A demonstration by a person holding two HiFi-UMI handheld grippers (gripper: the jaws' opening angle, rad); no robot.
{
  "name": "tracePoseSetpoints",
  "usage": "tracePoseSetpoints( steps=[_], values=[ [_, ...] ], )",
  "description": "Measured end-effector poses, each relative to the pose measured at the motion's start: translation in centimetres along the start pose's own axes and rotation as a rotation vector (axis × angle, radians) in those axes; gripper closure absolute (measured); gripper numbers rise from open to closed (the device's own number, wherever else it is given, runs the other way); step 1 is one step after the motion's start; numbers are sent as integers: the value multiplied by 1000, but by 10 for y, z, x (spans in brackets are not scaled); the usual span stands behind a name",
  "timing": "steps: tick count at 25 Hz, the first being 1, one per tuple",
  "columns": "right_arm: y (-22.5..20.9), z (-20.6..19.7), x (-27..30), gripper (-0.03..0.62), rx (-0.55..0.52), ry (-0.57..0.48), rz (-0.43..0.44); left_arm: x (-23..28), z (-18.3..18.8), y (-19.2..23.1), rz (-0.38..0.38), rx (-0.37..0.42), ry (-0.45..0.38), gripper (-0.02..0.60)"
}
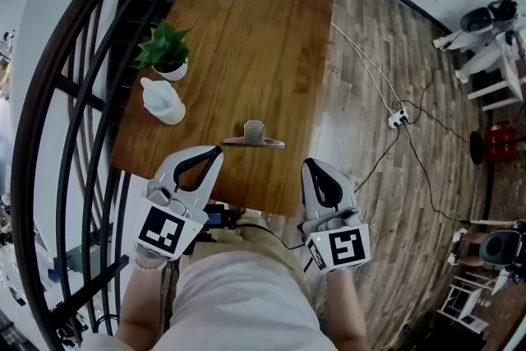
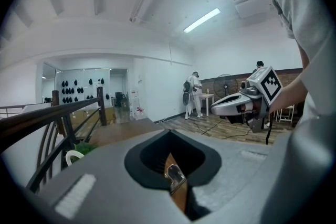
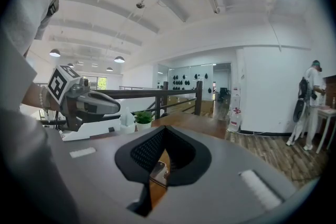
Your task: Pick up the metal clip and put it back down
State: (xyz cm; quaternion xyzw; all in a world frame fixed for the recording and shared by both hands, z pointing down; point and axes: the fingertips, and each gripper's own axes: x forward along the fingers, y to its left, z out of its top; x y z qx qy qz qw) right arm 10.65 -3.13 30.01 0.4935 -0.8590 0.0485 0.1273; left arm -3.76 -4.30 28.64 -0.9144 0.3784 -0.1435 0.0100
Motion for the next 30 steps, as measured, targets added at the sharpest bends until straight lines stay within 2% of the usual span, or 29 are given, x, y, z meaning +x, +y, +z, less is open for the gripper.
tracePoseSetpoints(
  steps=[30],
  values=[
    [6,-13,6,572,-37,43,15,8,-11,-1,-22,-6,20,578]
  ],
)
